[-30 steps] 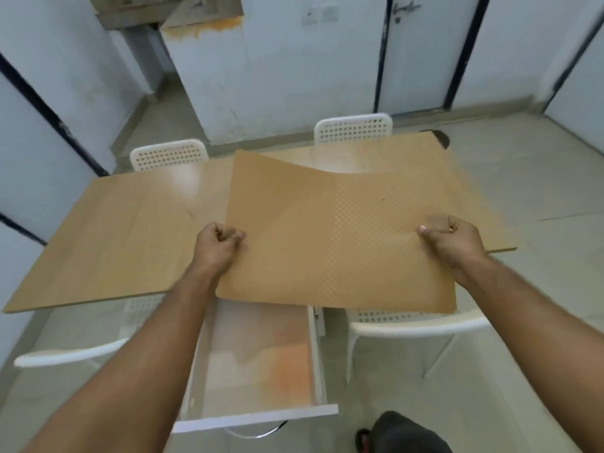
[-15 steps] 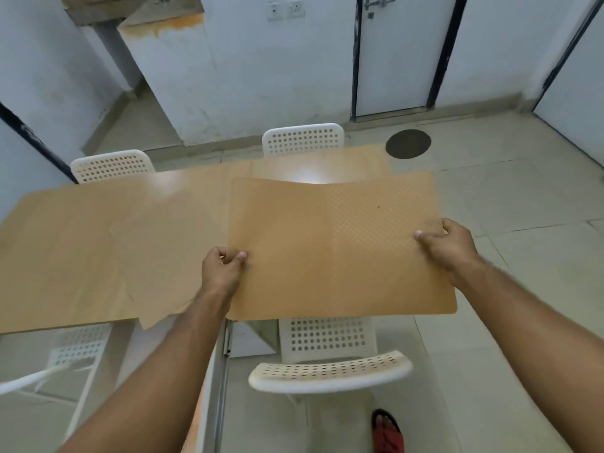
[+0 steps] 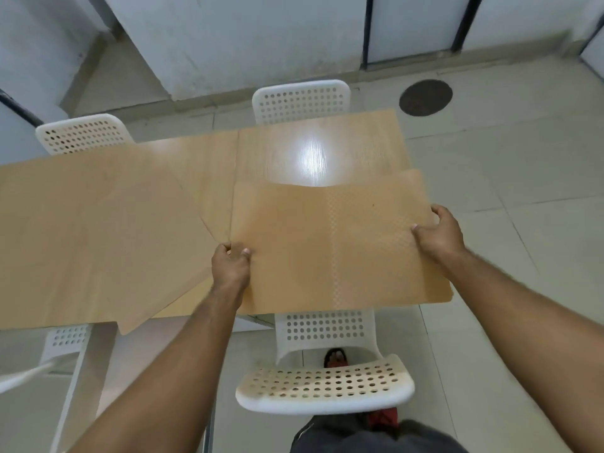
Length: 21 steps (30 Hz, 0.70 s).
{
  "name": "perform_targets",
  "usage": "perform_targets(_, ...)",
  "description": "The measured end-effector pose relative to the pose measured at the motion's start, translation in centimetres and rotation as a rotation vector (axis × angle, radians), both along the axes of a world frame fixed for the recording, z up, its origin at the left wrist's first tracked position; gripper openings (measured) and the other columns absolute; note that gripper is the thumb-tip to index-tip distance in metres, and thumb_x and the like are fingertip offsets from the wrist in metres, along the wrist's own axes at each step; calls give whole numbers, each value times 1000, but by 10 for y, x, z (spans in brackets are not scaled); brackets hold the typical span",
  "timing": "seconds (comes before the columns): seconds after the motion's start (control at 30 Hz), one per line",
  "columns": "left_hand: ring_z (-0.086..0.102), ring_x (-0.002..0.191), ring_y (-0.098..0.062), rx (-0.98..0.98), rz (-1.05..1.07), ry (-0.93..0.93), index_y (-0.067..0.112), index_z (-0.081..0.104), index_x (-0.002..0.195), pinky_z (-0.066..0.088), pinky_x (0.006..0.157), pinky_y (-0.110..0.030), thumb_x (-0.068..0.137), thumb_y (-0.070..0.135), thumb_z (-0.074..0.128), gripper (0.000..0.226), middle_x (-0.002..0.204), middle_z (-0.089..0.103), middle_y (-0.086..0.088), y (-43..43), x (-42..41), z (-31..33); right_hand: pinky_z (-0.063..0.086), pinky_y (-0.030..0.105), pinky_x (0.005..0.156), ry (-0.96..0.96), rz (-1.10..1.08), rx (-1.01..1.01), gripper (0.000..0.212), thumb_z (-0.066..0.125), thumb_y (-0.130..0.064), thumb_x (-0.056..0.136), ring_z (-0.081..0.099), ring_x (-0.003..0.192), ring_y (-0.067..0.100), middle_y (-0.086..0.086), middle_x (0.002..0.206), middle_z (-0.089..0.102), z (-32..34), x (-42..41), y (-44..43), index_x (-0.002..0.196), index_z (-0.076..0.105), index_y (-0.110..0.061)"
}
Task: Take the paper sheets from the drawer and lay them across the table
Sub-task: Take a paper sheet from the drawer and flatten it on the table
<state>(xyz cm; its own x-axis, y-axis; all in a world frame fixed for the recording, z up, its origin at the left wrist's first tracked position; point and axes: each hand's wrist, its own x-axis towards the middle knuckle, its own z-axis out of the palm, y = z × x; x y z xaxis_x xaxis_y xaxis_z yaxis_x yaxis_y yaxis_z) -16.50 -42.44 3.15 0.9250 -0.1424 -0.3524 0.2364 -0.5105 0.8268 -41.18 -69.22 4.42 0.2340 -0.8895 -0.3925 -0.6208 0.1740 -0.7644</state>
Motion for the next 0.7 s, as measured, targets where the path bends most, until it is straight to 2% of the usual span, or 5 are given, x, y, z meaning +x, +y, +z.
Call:
perform_targets(0.17,54,98,-22,64,-23,27,11,55,123,40,79,-26,97,17,62,28,111,59,-5,-17,12,-29,49,36,95,112,36,-5,66,62,-13,89,60,112,31,10,133,60,-33,10,-6,148,37,-28)
perform_targets(0.3,52,98,-20,112,-28,10,8,54,128,40,82,-25,96,16,62,33,112,56,-3,-26,18,-42,40,35,110,120,114,-11,69,62,-9,92,48,134,26,5,154,44,-49,17,-11,152,35,-26)
perform_targets(0.5,62,111,-31,218,-47,-32,15,46,140,51,96,-37,92,19,66,52,126,63,-14,-31,26,-56,33,36,113,301,324,-82,73,63,-18,91,40,138,29,9,157,27,-72,17,-15,156,28,-21)
perform_targets(0.57,55,124,-33,333,-167,-103,8,40,146,43,103,-35,91,19,67,62,137,55,-18,-32,20,-59,32,43,116,405,397,-127,74,61,-28,90,30,143,33,10,162,18,-77,12,-14,155,27,-19)
perform_targets(0.7,27,142,-40,613,-376,-161,7,27,153,29,114,-48,91,38,66,80,155,30,-22,-32,-2,-64,27,50,115,578,503,-231,72,53,-37,92,18,148,35,14,166,8,-85,1,0,155,26,-13)
